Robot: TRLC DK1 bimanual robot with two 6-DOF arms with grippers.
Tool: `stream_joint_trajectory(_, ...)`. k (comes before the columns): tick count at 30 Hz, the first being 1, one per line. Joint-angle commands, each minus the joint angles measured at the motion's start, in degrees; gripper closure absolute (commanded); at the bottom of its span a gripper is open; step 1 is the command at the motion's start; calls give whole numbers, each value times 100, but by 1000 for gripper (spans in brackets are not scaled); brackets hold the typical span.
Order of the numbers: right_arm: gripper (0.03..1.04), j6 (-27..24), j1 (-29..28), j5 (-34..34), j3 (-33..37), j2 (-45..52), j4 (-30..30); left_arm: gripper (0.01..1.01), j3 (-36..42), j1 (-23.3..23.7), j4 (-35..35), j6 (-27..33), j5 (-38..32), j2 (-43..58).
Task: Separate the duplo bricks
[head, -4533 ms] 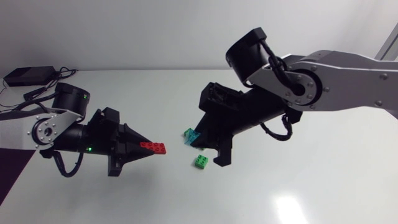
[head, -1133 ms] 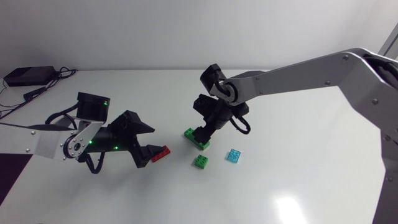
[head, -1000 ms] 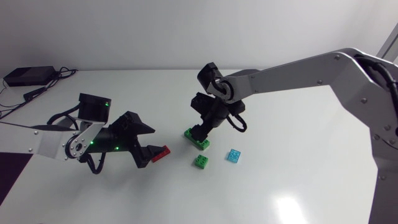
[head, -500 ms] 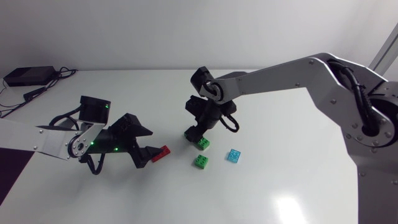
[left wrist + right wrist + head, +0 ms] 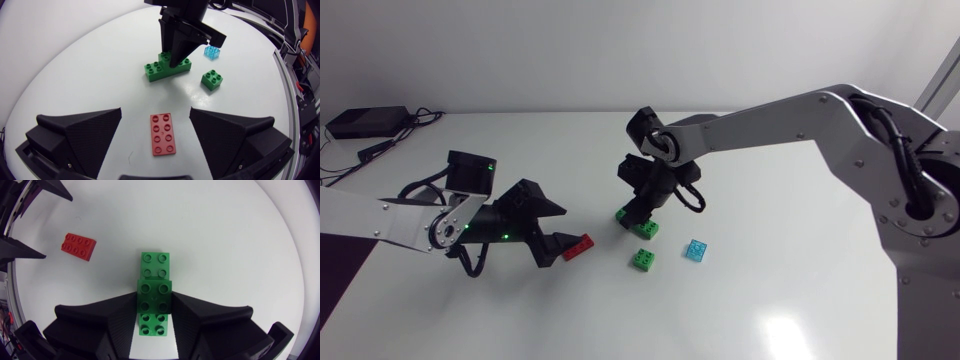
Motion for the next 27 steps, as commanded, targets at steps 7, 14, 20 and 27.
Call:
stream_joint_trajectory(7,762,-985,192,-557,-752,-1268,-128,67,238,182,-982,903,956,-176)
stream_joint_trajectory(14,761,-1627,500,-1058,-1280,-2111,-445,67,520,164,-2450,2028,1439,-483)
stream_joint_trajectory(20,761,-1873,816,-1453,-1526,-2357,-647,67,819,147,-3197,2538,1686,-562)
stream_joint_trajectory(27,761,-1926,1018,-1638,-1614,-2428,-717,72,994,129,-4418,3268,2037,-861)
